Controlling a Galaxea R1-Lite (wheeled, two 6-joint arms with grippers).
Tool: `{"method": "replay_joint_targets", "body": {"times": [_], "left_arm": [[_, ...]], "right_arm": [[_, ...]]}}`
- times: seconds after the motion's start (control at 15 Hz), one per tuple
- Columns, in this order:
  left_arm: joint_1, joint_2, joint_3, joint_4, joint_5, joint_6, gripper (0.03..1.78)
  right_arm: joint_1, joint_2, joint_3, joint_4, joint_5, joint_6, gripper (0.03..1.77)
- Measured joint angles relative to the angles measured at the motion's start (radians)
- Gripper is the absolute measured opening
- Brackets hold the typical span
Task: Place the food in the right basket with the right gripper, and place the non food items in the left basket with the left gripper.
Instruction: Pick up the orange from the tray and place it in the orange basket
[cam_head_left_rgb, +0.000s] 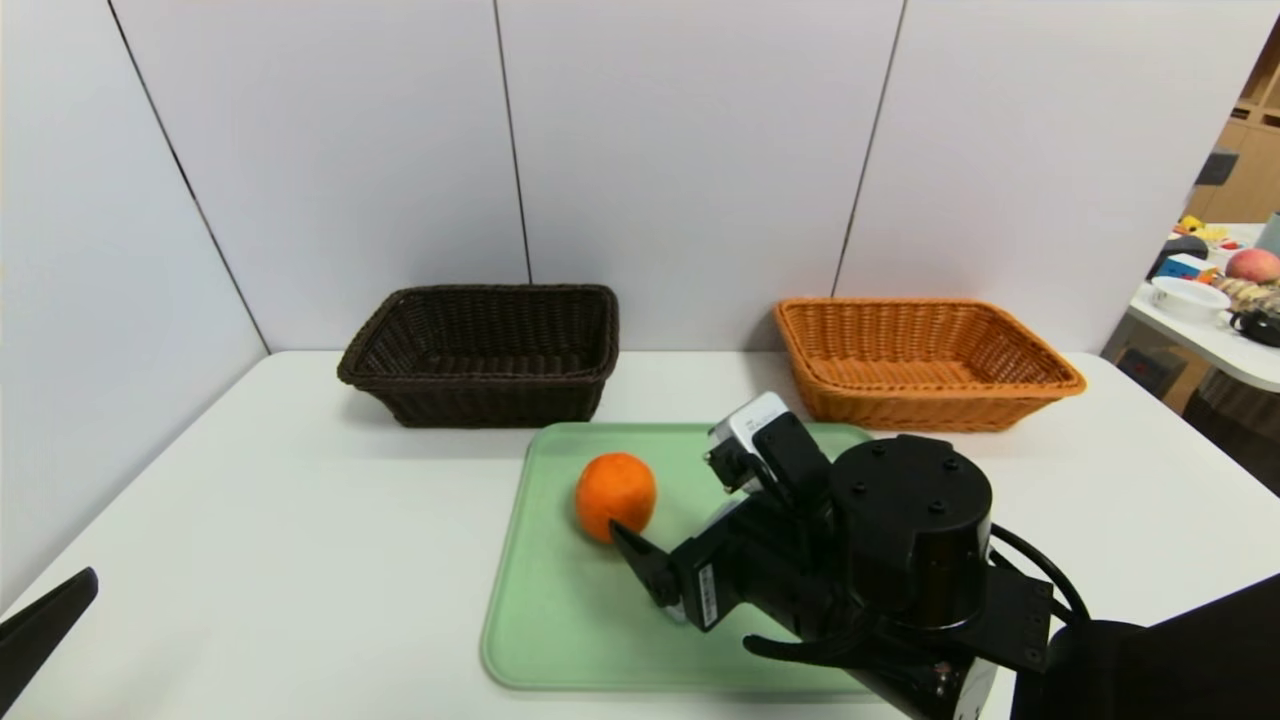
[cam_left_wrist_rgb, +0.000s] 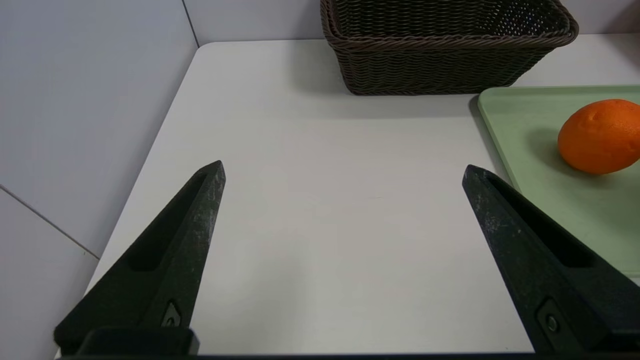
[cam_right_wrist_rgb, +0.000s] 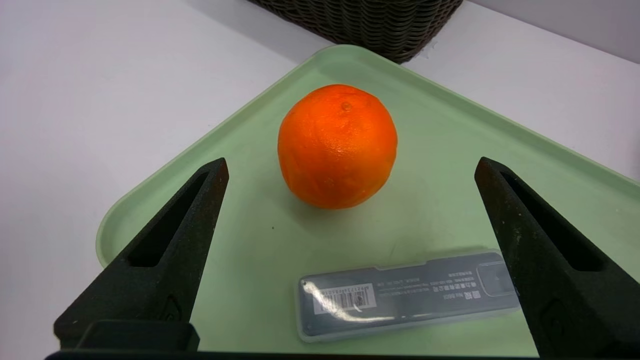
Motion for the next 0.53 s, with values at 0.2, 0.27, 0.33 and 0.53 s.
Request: {"method": "replay_joint_targets", "body": {"times": [0.2,0.27,0.33,0.53], "left_arm": [[0.0,-0.001,0.001,0.0,0.0,0.0,1.69],[0.0,-0.001,0.001,0.0,0.0,0.001,1.69],[0.0,-0.001,0.004,0.0,0.0,0.001,1.69],[0.0,-0.001,0.011,0.0,0.0,0.003,1.69]], "right_arm": [[0.006,0.042,-0.031,0.0,0.008,-0.001,1.7],[0.007,0.057,-0.045,-0.001,0.01,-0.001,1.7],[0.007,0.073,-0.06,-0.001,0.01,-0.002,1.7],[0.007,0.12,-0.104,-0.001,0.012,-0.007,1.7]]}}
